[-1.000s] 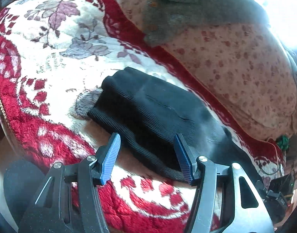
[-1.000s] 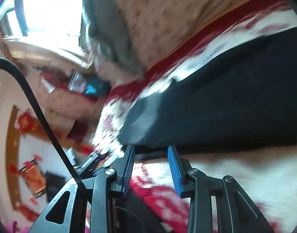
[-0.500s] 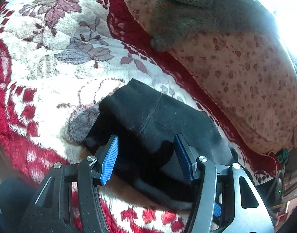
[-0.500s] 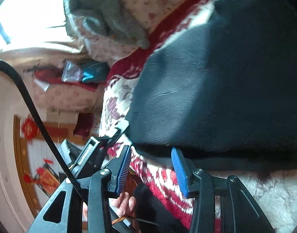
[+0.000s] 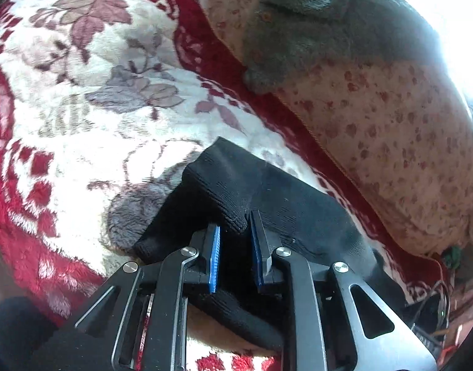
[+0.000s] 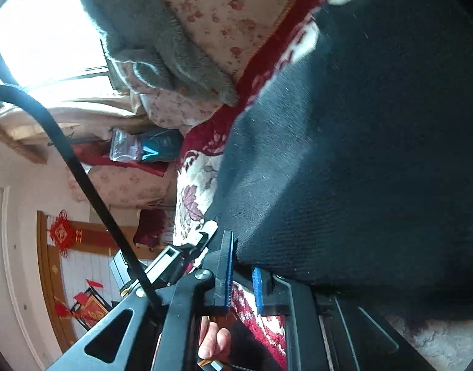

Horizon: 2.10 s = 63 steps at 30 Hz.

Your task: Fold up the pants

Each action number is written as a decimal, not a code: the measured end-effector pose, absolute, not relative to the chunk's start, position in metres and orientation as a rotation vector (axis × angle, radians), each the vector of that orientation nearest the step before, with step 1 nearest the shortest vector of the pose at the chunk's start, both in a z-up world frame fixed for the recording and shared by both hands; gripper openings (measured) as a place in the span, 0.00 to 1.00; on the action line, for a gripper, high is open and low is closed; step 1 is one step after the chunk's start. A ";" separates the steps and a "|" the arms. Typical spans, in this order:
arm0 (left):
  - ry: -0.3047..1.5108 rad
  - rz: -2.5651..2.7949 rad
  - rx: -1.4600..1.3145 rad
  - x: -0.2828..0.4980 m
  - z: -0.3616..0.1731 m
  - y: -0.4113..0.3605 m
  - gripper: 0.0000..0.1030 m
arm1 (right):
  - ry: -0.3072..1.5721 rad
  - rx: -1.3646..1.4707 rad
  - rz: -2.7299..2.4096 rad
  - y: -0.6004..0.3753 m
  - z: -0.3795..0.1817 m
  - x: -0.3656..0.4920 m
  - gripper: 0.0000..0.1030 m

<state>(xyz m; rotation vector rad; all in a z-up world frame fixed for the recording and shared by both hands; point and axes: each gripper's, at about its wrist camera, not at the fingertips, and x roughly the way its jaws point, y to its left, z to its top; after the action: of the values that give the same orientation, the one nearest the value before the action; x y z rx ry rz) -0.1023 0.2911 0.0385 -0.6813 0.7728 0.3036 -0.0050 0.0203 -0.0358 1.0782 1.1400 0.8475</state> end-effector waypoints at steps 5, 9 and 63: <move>0.759 0.272 -0.669 -0.111 0.047 0.291 0.10 | 1.107 1.038 0.906 0.023 -0.017 -0.009 0.07; 0.731 0.233 -0.623 -0.129 0.064 0.285 0.10 | 1.102 0.980 0.975 0.033 0.002 -0.017 0.07; 0.913 0.068 -0.424 -0.078 0.040 0.155 0.15 | 1.143 0.569 0.730 -0.029 0.005 0.110 0.39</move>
<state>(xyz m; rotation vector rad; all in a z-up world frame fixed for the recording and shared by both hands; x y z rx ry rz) -0.0778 0.1552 0.0403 -0.4244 0.9128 0.0675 0.1100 -0.0290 0.0050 0.5688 1.1431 0.7299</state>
